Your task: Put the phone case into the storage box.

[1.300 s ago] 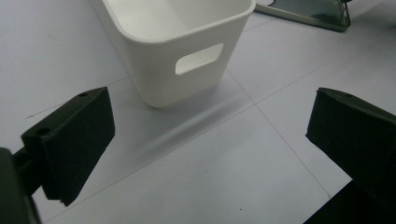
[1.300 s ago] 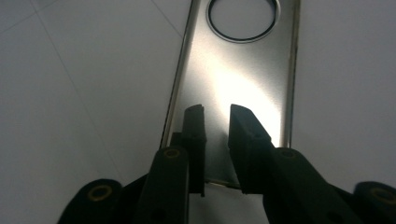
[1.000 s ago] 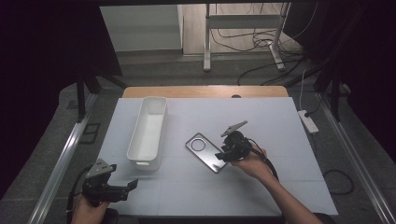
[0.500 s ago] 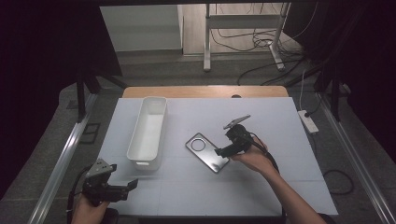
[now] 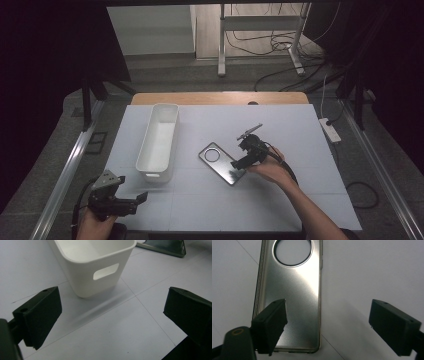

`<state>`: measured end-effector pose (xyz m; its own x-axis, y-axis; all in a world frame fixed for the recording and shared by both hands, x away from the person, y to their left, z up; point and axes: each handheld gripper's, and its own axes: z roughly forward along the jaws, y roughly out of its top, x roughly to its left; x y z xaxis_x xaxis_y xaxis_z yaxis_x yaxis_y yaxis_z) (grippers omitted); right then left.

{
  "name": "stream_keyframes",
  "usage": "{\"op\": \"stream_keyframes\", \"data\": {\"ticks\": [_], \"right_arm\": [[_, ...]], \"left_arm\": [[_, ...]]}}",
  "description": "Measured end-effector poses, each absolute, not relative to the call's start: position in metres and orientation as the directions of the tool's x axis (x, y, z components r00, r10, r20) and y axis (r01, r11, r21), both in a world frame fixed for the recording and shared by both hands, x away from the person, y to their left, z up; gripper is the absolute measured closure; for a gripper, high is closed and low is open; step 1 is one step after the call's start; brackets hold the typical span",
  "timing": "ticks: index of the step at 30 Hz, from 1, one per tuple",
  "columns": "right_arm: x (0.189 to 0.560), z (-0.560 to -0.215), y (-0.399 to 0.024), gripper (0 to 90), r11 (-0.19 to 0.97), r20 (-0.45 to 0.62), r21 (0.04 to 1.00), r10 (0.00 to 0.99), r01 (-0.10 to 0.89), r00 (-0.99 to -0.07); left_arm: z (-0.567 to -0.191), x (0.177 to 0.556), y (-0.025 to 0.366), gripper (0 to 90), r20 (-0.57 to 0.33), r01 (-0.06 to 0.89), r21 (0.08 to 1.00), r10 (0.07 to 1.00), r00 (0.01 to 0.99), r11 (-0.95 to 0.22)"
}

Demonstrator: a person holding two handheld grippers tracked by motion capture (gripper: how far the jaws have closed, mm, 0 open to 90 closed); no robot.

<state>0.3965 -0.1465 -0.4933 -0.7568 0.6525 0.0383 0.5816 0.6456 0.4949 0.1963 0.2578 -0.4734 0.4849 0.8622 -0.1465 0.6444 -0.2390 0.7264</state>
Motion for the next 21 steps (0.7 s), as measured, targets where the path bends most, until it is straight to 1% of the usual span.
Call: {"op": "stream_keyframes", "data": {"ticks": [2,3,4,5,6,7,8,9,10,12,13,14,15,17,18,19,21], "right_arm": [[0.397,-0.494,-0.146,20.0,0.649,0.039,0.494,0.648,0.578,-0.761],[0.397,-0.499,-0.145,24.8,0.652,0.043,0.485,0.648,0.583,-0.761],[0.398,-0.500,-0.146,27.7,0.651,0.050,0.484,0.646,0.585,-0.761],[0.398,-0.500,-0.146,27.7,0.651,0.050,0.484,0.646,0.585,-0.761],[0.398,-0.501,-0.146,30.4,0.649,0.061,0.482,0.645,0.588,-0.762],[0.399,-0.503,-0.147,34.6,0.652,0.063,0.479,0.643,0.588,-0.764],[0.400,-0.505,-0.147,41.0,0.662,0.063,0.472,0.633,0.582,-0.771],[0.400,-0.505,-0.147,41.0,0.662,0.063,0.472,0.633,0.582,-0.771],[0.400,-0.507,-0.147,48.9,0.670,0.060,0.464,0.628,0.579,-0.776],[0.399,-0.506,-0.146,58.7,0.689,0.024,0.455,0.625,0.565,-0.781],[0.400,-0.505,-0.147,63.0,0.695,0.039,0.454,0.609,0.557,-0.792],[0.400,-0.505,-0.147,63.0,0.695,0.039,0.454,0.609,0.557,-0.792],[0.399,-0.505,-0.146,66.8,0.699,0.038,0.452,0.606,0.554,-0.795],[0.397,-0.504,-0.144,80.5,0.718,0.043,0.445,0.579,0.535,-0.814],[0.395,-0.504,-0.142,82.3,0.722,0.038,0.439,0.580,0.535,-0.814],[0.395,-0.503,-0.141,86.2,0.726,0.020,0.433,0.585,0.534,-0.811],[0.395,-0.503,-0.142,86.7,0.725,0.023,0.432,0.586,0.537,-0.810]], "left_arm": [[-0.473,0.196,0.258,2.4,-0.145,0.644,0.726,0.862,0.485,-0.240],[-0.473,0.196,0.258,2.4,-0.145,0.644,0.726,0.862,0.485,-0.240],[-0.473,0.196,0.258,2.4,-0.146,0.644,0.726,0.862,0.485,-0.240],[-0.473,0.196,0.258,2.4,-0.146,0.644,0.726,0.862,0.485,-0.240],[-0.473,0.196,0.258,2.4,-0.144,0.644,0.726,0.862,0.486,-0.241],[-0.473,0.196,0.258,2.4,-0.144,0.644,0.726,0.862,0.485,-0.242],[-0.473,0.196,0.258,2.4,-0.143,0.645,0.725,0.863,0.485,-0.243],[-0.473,0.196,0.258,2.4,-0.143,0.645,0.725,0.863,0.485,-0.243],[-0.473,0.197,0.257,2.4,-0.143,0.645,0.724,0.863,0.485,-0.243],[-0.473,0.197,0.257,2.4,-0.141,0.646,0.723,0.863,0.485,-0.244],[-0.473,0.197,0.257,2.4,-0.141,0.646,0.723,0.863,0.485,-0.245],[-0.473,0.197,0.257,2.4,-0.141,0.646,0.723,0.863,0.485,-0.245],[-0.473,0.197,0.257,2.4,-0.141,0.646,0.723,0.863,0.485,-0.245],[-0.473,0.196,0.257,2.4,-0.141,0.646,0.723,0.863,0.485,-0.244],[-0.473,0.196,0.258,2.4,-0.142,0.646,0.724,0.863,0.484,-0.243],[-0.473,0.196,0.258,2.4,-0.143,0.645,0.725,0.865,0.482,-0.240],[-0.473,0.196,0.258,2.4,-0.142,0.644,0.727,0.866,0.480,-0.238]]}}
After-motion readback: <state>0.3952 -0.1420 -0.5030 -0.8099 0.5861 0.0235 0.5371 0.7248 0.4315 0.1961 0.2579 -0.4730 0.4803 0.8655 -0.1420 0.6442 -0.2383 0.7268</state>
